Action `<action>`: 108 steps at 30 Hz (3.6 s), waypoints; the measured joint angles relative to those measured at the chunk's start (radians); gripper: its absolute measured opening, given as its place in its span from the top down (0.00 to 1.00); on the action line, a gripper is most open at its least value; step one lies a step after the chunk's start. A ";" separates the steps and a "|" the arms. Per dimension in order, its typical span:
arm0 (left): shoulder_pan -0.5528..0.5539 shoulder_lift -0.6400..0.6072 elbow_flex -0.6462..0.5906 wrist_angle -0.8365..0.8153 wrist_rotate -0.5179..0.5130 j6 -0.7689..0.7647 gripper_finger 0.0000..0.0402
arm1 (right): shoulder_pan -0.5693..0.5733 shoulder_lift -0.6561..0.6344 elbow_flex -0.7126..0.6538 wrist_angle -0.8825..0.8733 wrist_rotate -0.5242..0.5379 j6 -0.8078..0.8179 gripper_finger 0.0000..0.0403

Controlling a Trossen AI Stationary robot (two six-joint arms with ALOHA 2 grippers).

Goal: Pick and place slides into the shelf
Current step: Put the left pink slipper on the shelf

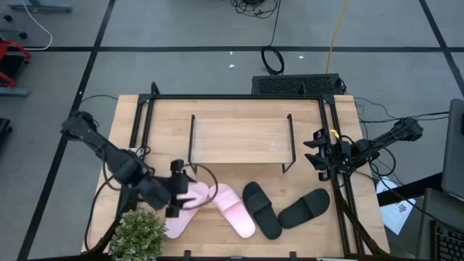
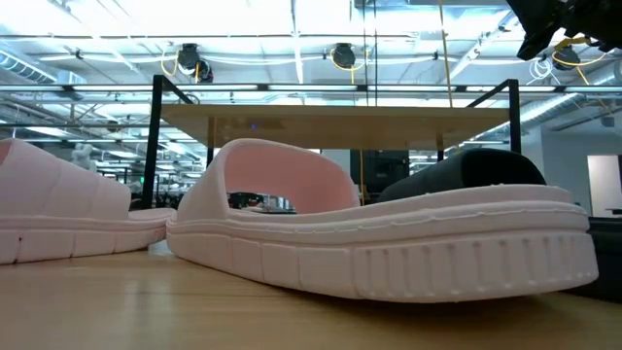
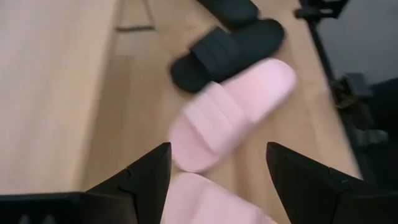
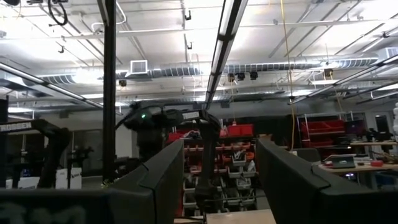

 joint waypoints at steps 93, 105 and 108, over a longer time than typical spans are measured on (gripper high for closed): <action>-0.045 0.376 -0.071 -0.143 0.130 -0.109 0.98 | 0.000 0.010 0.000 0.000 -0.002 0.069 0.53; -0.044 0.185 0.006 -0.203 -0.144 -0.035 0.99 | 0.000 0.011 0.000 0.000 -0.001 0.069 0.53; -0.044 0.132 0.044 -0.203 -0.262 0.020 1.00 | 0.000 0.016 0.000 -0.001 -0.001 0.069 0.53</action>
